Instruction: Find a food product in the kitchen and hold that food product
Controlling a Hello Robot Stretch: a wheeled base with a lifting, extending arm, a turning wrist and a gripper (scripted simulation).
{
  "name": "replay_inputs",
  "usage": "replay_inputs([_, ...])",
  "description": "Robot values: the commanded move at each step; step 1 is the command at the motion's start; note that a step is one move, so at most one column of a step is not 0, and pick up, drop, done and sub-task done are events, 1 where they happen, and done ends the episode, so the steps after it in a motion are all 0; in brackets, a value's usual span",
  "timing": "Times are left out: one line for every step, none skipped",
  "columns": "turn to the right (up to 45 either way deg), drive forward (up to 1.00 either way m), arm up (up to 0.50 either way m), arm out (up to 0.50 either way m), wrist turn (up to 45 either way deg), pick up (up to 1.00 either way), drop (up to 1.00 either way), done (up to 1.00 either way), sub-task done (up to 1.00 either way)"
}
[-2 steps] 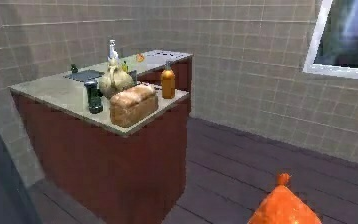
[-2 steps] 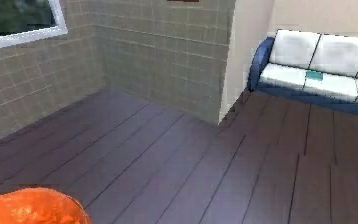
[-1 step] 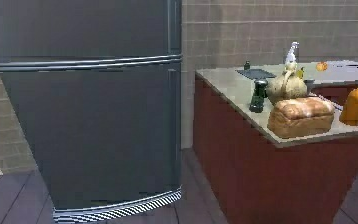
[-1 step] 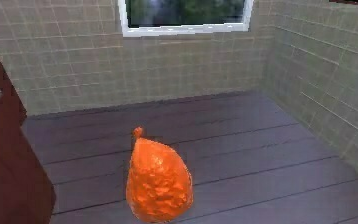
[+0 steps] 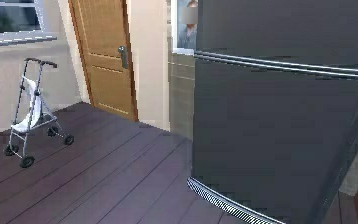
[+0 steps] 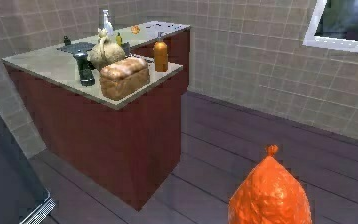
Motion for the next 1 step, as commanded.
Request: replay_inputs([-12.0,0.00,0.00,0.00,0.0,0.00,0.00,0.00,0.00])
